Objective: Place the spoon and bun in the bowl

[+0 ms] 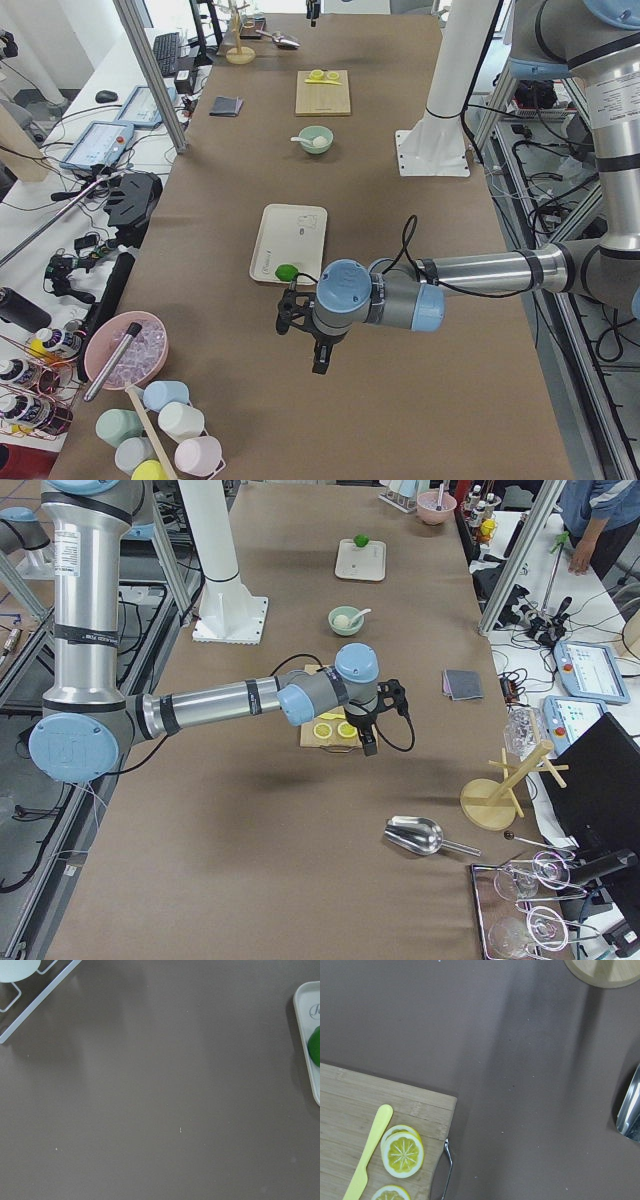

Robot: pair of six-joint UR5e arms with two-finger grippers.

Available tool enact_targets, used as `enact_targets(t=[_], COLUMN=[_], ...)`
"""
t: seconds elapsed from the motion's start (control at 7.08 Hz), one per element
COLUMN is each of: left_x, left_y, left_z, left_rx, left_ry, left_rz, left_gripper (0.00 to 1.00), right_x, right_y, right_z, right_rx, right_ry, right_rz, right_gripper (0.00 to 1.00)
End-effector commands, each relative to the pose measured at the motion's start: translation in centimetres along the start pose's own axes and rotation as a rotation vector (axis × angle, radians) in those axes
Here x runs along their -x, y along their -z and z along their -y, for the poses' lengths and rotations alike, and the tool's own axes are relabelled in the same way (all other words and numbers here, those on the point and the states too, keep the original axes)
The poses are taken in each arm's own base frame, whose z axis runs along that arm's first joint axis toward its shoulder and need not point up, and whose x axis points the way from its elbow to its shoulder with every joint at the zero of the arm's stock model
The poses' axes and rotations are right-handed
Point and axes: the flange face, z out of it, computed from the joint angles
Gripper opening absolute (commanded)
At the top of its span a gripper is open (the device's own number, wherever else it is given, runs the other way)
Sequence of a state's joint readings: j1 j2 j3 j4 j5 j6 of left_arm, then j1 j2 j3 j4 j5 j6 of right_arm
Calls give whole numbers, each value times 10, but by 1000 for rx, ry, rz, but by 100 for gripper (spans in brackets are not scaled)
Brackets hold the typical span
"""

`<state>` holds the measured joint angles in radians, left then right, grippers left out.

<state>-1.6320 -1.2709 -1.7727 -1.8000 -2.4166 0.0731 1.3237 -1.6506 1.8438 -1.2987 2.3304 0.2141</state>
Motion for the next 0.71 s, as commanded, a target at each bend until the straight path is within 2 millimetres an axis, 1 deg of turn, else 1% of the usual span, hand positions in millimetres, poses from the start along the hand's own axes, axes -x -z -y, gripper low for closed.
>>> enact_targets(t=[0.0, 0.28, 0.42, 0.57], left_x=[-1, -1, 0, 1], left_y=[12, 12, 11, 10], left_z=[-5, -6, -6, -7], left_rx=[-18, -18, -14, -13], left_ry=[13, 16, 18, 19], left_rz=[5, 2, 3, 3], left_gripper=[98, 98, 98, 98], right_x=[-1, -4, -2, -7], right_y=[0, -6, -6, -11], right_z=[-3, -4, -4, -6], right_rx=[4, 16, 20, 30], right_ry=[-6, -12, -9, -21], right_rz=[-1, -2, 13, 11], right_gripper=[100, 100, 100, 100])
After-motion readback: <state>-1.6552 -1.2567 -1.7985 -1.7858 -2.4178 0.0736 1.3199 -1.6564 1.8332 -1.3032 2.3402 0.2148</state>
